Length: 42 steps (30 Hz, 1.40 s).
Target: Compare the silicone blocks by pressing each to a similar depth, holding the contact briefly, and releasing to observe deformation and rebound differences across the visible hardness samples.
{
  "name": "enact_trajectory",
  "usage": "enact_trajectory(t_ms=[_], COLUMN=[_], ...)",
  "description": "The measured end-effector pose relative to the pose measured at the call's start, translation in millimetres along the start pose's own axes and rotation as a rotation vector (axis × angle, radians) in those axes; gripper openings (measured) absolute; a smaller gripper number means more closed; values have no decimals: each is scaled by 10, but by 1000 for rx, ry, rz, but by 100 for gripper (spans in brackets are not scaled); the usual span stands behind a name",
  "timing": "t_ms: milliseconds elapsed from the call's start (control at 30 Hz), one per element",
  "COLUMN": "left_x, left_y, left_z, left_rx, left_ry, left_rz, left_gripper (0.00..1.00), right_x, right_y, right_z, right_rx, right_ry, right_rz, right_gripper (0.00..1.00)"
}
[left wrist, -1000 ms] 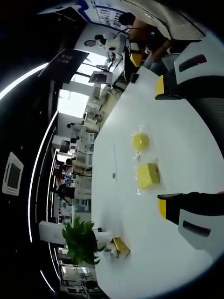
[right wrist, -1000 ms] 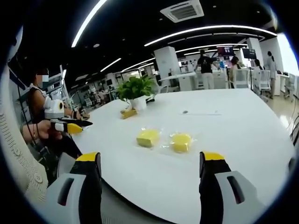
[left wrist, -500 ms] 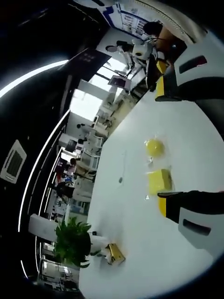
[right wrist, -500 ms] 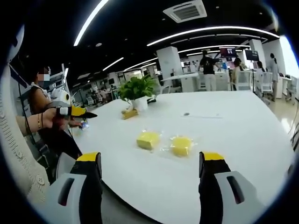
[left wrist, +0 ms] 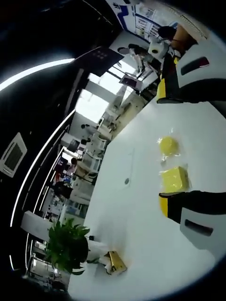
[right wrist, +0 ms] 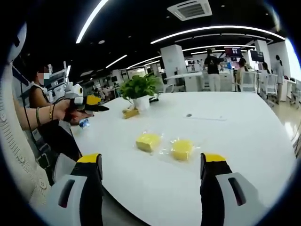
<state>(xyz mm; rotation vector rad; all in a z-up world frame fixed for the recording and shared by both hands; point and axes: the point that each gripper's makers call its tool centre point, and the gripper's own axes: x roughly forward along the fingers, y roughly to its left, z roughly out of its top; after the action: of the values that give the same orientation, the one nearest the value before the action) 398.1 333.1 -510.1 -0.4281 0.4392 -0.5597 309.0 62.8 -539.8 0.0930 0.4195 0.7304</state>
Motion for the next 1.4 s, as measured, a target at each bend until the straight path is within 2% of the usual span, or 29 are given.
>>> enact_trajectory(t_ms=[167,333,400,633,1033,1233,1300,1400], left_x=[223,473,570,839,1183,1347,1387,1435], left_y=[295,546,640,866,1255,1446,1486,1525], left_z=[9,-106,-178,-396,-601,-763,-838,-919], left_rx=[-53,-169,-192,-209,-222,-222,-237,-306], left_ry=[2,10,21,64,114,154,167,164], left_rz=[28,30,36,53,74,91,97,98], left_gripper=[75,74,74,74,74,73,71,68], right_x=[16,51,79,168,322,375,385,404], right_y=[-34,-99,-156,-292,-426,-477,-494,-522], right_z=[-24,-42,-46,-53,-85,-127,-144,-173], right_rx=[9,17,22,35,48,54,55,59], right_ry=[14,32,39,58,96,121,128,140], right_rz=[-10,-29,-39,-65,-79,-85,-87,-89], right_gripper=[80,80,80,80,80,80,80,80])
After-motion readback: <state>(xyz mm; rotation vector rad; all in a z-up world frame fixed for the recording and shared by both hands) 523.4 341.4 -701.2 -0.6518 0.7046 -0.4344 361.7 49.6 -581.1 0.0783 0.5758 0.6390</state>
